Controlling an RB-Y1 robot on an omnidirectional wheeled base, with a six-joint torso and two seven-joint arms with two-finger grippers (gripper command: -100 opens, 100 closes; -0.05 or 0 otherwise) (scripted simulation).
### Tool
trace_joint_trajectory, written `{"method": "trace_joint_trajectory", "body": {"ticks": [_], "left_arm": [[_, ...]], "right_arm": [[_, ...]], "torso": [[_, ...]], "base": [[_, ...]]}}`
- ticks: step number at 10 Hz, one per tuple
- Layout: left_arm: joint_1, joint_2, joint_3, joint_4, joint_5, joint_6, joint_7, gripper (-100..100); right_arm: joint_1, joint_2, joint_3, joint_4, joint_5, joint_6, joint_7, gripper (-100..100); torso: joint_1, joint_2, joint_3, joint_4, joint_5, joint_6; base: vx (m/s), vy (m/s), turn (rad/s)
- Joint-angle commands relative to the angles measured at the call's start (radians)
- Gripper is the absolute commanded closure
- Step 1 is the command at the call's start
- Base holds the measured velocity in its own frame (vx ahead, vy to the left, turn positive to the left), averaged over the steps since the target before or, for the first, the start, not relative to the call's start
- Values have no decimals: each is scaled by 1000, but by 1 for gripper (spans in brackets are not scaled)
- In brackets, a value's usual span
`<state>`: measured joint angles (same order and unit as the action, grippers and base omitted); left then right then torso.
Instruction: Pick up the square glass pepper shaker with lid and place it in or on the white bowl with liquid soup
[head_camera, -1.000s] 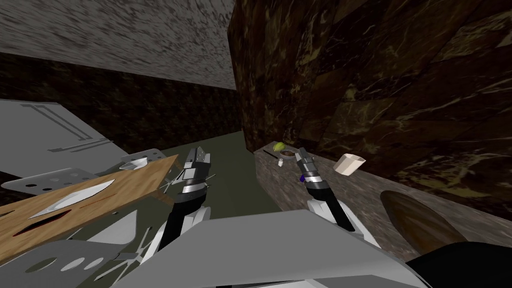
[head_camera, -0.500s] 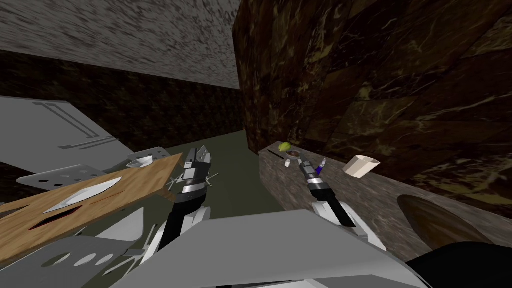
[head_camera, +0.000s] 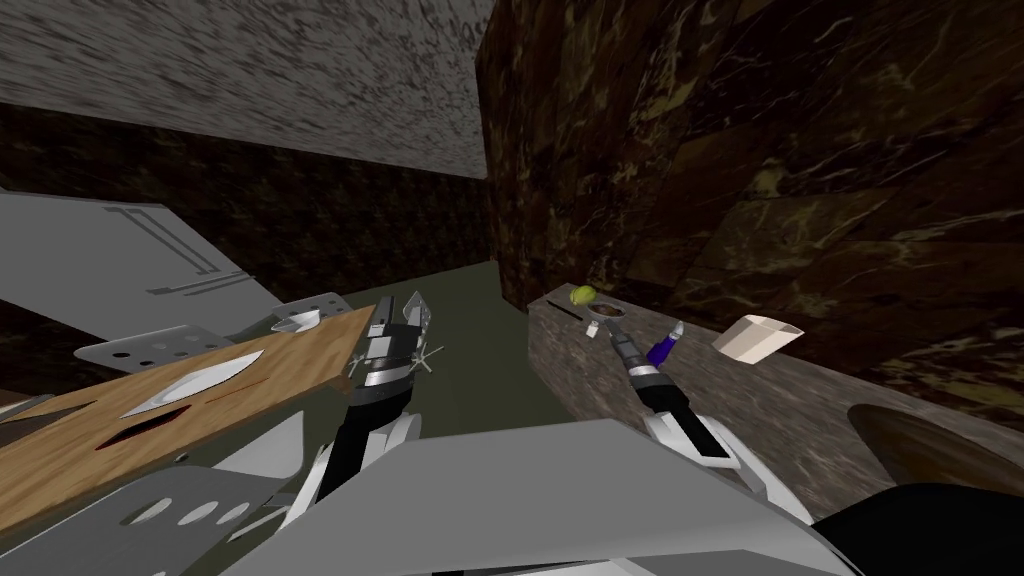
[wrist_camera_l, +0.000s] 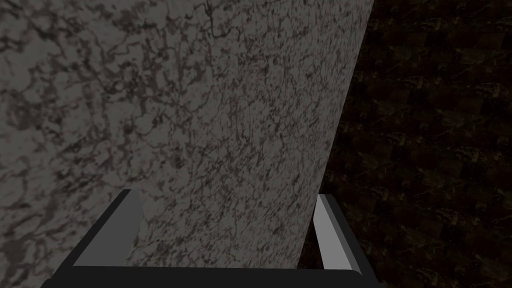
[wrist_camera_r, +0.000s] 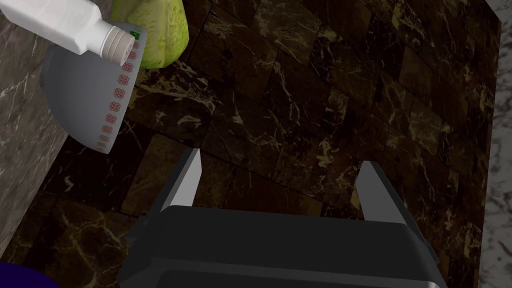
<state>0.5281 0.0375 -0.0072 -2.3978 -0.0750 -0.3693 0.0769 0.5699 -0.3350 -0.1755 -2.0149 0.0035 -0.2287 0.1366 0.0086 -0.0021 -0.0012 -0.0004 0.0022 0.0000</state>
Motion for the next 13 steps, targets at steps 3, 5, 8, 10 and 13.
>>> {"method": "trace_joint_trajectory", "body": {"ticks": [3,5,8,10,13], "left_arm": [[0,0,0,0,0,0,0,0],[0,0,0,0,0,0,0,0],[0,0,0,0,0,0,0,0],[0,0,0,0,0,0,0,0],[0,0,0,0,0,0,0,0]], "right_arm": [[4,-37,-35,90,9,54,38,-100],[7,-53,-48,118,11,74,51,-100],[9,-99,-82,201,22,129,91,-100],[4,-133,-99,258,31,162,118,-100],[-11,-193,-117,350,48,209,163,-100]], "torso": [[-2,0,0,0,0,0],[2,-1,-1,0,0,0],[-4,0,0,0,-1,0],[0,-3,-1,-1,0,0],[0,-4,-3,-1,0,0]], "base": [[41,114,26],[59,153,19],[47,96,23],[97,134,2],[111,135,-10]]}}
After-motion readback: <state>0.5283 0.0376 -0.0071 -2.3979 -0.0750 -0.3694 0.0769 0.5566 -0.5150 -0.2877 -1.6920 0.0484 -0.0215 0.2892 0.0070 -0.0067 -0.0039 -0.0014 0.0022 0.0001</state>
